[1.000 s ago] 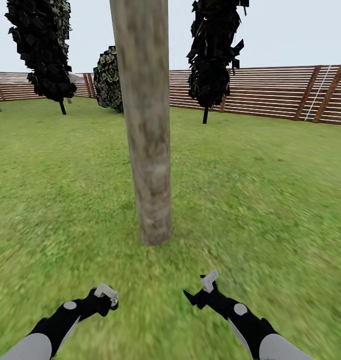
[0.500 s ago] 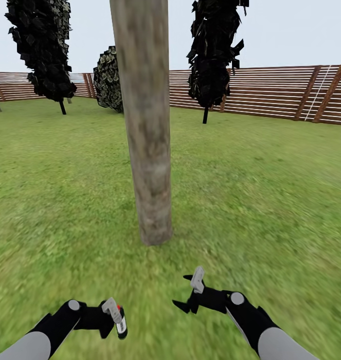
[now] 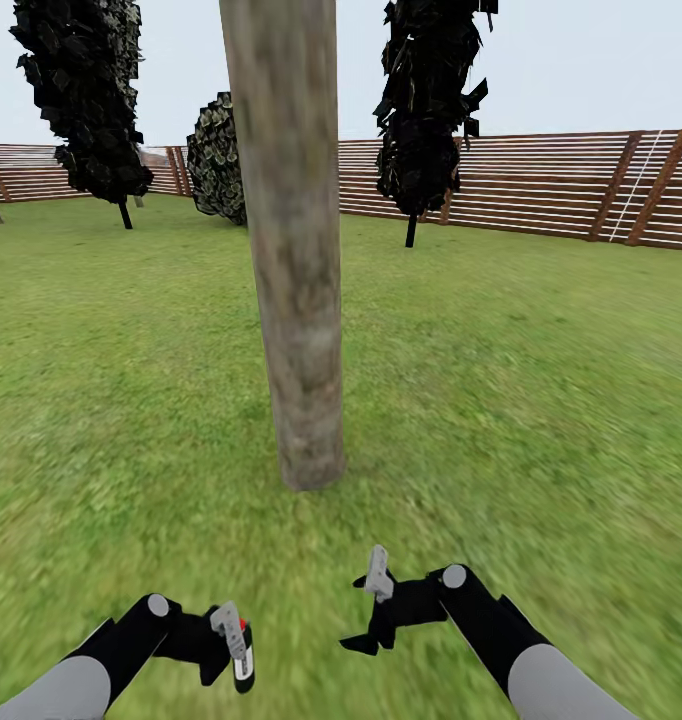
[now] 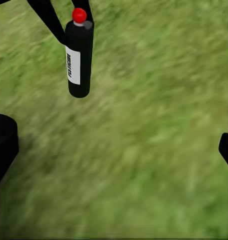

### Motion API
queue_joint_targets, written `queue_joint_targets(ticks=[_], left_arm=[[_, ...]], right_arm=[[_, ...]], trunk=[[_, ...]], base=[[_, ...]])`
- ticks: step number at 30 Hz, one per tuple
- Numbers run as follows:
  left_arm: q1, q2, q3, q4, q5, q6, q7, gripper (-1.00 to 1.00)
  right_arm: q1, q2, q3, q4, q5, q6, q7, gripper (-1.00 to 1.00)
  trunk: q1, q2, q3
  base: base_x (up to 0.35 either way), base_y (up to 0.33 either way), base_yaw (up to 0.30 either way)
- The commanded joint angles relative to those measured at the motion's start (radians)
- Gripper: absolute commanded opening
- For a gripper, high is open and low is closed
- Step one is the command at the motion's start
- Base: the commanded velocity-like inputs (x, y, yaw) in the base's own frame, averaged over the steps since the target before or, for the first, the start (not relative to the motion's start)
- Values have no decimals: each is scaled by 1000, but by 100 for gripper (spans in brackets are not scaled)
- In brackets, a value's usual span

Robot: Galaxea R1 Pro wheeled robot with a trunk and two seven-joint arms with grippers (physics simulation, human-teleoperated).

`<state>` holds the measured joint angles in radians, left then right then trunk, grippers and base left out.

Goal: In the garden, pick up the pesticide atomizer on the floor and spray pesticide onto both trees until each tree trunk is fully covered.

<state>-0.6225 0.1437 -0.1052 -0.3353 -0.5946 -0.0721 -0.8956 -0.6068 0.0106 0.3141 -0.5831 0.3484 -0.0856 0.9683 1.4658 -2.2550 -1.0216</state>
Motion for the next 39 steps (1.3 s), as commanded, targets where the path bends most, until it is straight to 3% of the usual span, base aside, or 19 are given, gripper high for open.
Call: queue_joint_targets(ticks=[1,3,4,8,13,17,21,27,39], left_arm=[[0,-1,0,-1,0,-1,-9,-100],[0,-1,-1,-9,-2,0,-16,-100],[0,-1,-1,-10,-2,0,-16,-100],[2,-2,-2,-21,-12,0,-19,-100],[1,-21,-1,-34,-82,0,-21,-100],[1,-28,0,-36,-100,-1,-22,-100],[1,-50,-2,-37,-116,-4,-23,-100],[1,-88,-1,-37,-171,-6,-22,-100],[2,-142,-1,-82,-180,-14,-25,-100]], right_arm=[[0,0,1,-11,2,18,12,100],[0,0,2,-16,5,27,17,100],[0,-1,2,-16,5,28,17,-100],[0,-1,2,-17,6,30,19,-100],[0,-2,1,-17,10,30,18,-100],[0,-5,1,-15,10,30,18,-100],[1,-6,0,-15,11,30,18,-100],[1,-6,1,-12,11,29,18,-100],[0,-6,2,-9,11,29,18,-100]], trunk=[[0,0,0],[0,0,0],[0,0,0],[0,0,0],[0,0,0],[0,0,0],[0,0,0],[0,0,0],[0,0,0]], base=[[0,0,0],[0,0,0],[0,0,0],[0,0,0],[0,0,0],[0,0,0],[0,0,0],[0,0,0],[0,0,0]])
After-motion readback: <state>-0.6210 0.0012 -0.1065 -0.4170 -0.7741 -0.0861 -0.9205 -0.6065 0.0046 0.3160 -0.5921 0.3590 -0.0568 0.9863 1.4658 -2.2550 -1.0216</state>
